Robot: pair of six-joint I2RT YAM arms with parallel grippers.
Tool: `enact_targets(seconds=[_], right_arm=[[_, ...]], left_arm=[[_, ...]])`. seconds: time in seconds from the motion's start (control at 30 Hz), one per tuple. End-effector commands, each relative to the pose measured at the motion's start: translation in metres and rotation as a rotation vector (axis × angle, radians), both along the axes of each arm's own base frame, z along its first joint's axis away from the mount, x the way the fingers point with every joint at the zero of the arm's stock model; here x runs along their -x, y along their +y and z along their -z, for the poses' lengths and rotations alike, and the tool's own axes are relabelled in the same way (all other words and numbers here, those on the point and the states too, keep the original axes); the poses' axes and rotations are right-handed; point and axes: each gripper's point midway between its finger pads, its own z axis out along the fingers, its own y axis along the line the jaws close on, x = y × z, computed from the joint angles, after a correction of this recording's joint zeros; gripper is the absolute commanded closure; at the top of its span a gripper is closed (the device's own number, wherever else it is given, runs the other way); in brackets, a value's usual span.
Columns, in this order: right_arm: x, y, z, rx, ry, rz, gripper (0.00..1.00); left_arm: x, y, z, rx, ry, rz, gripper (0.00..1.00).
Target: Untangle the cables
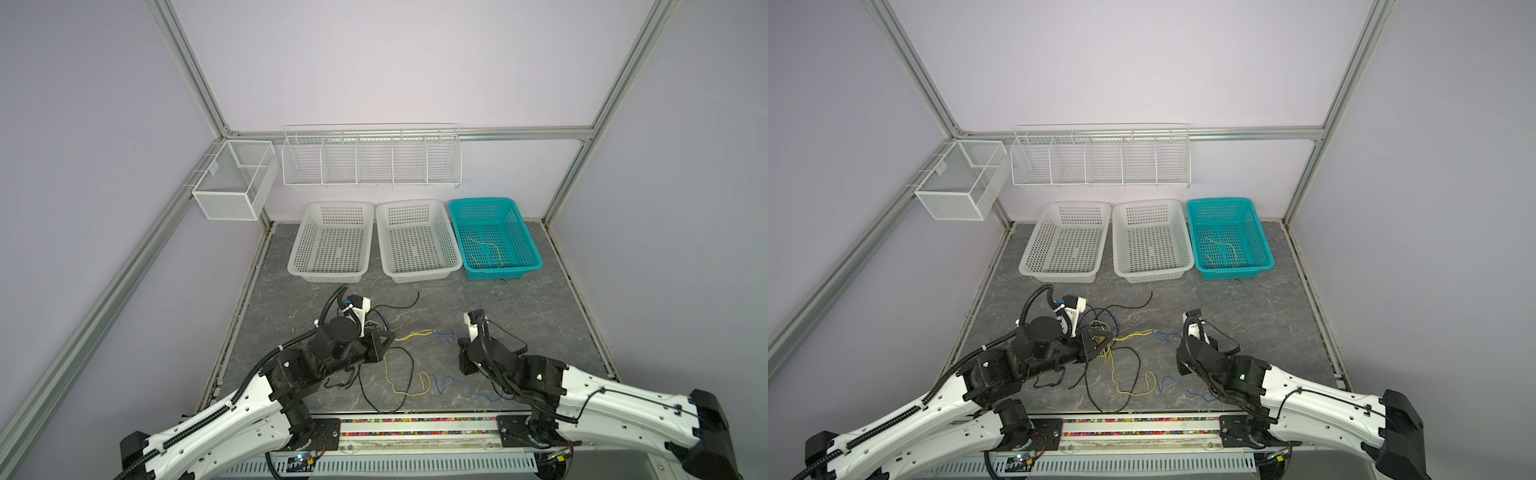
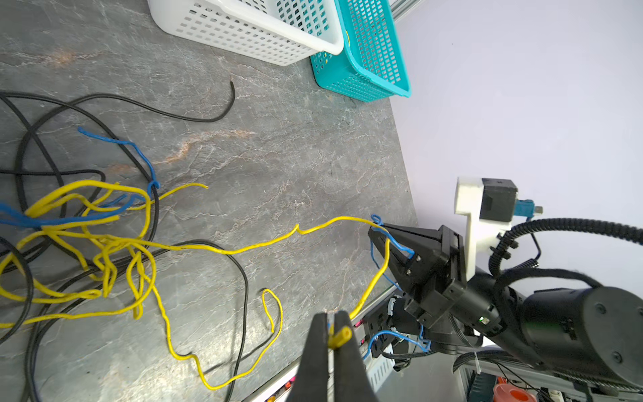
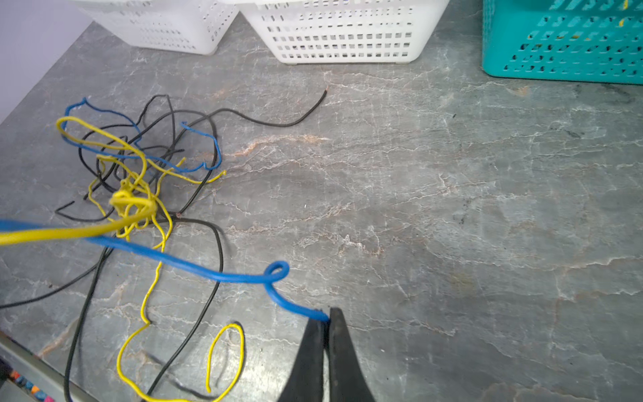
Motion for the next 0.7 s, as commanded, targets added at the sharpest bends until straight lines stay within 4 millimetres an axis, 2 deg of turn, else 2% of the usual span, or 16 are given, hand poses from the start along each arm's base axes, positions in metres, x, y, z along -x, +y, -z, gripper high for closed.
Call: enact_targets(seconds=[0.0, 0.07, 0.2, 0.3, 0.4, 0.6, 0.67], right_arm=[[0.002, -0.019, 0.018, 0.122, 0.018, 0.001, 0.94], [0.002, -0.014, 0.015, 0.11, 0.018, -0.016, 0.94], [0.004, -0.007, 0.003, 0.087, 0.017, -0.055, 0.94], [0.007, -0.005, -0.006, 0.063, 0.02, -0.072, 0.94], [0.01, -0.003, -0.012, 0.041, 0.029, -0.085, 0.94], [0.017, 0.009, -0.022, -0.018, 0.088, -0.109, 0.94], [0.019, 0.014, -0.024, -0.03, 0.113, -0.111, 0.94]], left_arm=[[-0.011, 0.008, -0.005, -0.018, -0.032, -0.056, 0.85], [-0.011, 0.007, -0.009, -0.009, -0.04, -0.052, 0.74], [-0.008, 0.004, -0.009, 0.007, -0.044, -0.022, 0.34], [-0.004, 0.005, -0.001, 0.003, -0.033, -0.011, 0.17], [0.0, 0.004, 0.013, 0.007, -0.01, 0.004, 0.12], [0.003, -0.002, 0.043, -0.004, 0.044, 0.025, 0.11], [0.004, -0.007, 0.06, -0.023, 0.078, 0.035, 0.11]])
